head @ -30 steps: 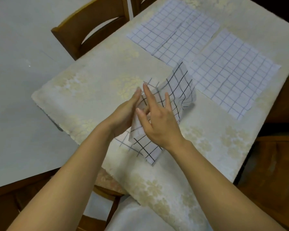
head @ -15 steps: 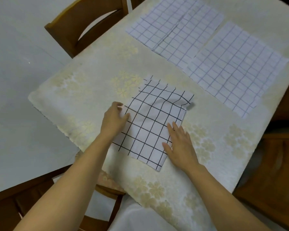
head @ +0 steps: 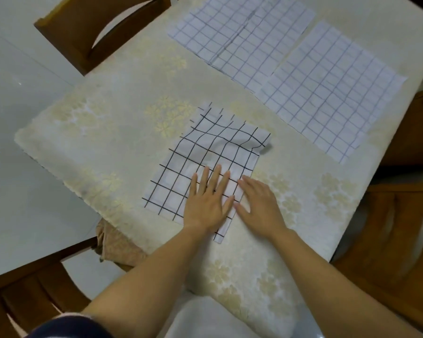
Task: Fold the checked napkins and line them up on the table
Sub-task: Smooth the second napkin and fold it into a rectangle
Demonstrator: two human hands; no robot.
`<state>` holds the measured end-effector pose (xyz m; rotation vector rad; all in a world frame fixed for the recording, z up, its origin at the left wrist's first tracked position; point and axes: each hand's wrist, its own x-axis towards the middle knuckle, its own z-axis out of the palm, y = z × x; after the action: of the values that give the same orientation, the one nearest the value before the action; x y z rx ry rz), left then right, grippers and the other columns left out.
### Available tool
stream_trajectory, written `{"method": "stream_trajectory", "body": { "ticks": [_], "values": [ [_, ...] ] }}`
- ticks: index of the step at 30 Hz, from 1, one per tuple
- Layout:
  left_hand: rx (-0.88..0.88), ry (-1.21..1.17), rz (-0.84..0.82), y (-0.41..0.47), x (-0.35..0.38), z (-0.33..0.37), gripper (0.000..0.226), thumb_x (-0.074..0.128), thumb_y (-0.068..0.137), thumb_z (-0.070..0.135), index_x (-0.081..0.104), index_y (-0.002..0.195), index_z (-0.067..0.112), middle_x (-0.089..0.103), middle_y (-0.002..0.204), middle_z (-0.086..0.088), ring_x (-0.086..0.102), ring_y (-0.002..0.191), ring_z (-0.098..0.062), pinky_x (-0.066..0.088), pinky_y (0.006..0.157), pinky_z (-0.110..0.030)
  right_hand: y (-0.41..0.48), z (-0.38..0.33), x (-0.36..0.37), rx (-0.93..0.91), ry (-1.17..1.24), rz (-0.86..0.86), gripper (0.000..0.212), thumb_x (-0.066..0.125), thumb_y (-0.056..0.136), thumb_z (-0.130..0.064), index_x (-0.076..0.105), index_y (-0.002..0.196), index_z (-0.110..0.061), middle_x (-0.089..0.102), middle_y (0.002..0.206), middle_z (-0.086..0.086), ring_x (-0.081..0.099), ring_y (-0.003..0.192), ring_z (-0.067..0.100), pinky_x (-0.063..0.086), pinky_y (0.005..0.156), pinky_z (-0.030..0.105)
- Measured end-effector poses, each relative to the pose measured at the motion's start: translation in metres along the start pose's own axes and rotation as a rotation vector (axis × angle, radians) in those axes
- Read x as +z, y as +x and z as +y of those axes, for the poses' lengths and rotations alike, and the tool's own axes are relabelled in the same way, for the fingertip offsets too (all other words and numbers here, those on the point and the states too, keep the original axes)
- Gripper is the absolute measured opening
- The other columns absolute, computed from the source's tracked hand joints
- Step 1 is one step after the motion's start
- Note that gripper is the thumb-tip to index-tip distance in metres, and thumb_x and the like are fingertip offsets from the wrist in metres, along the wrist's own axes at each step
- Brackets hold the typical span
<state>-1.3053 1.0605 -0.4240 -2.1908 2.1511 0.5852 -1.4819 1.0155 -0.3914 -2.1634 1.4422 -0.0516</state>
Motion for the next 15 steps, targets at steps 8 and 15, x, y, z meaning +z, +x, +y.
{"method": "stream_trajectory", "body": {
  "ticks": [8,15],
  "values": [
    [0.021,0.057,-0.028,-0.003,-0.008,0.004,0.076,0.012,0.1,0.074,-0.017,0.161,0.037,-0.027,0.169,-0.001,-0.029,0.154,-0.029,-0.005,0.126,-0.058,0.087,0.014,-0.061,0.677,0.753,0.246,0.047,0.062,0.093,-0.055,0.069,0.112,-0.013,0.072,0.093,0.006,0.065,0.072,0.015,0.052,0.069,0.03],
    [0.019,0.051,-0.013,-0.001,-0.009,0.005,0.077,0.012,0.099,0.075,-0.017,0.161,0.038,-0.027,0.169,-0.001,-0.03,0.154,-0.027,-0.005,0.126,-0.057,0.152,0.018,-0.102,0.717,0.787,0.193,0.022,0.073,0.092,-0.035,0.069,0.081,-0.017,0.071,0.068,0.008,0.059,0.068,0.024,0.048,0.06,0.029]
  ]
}}
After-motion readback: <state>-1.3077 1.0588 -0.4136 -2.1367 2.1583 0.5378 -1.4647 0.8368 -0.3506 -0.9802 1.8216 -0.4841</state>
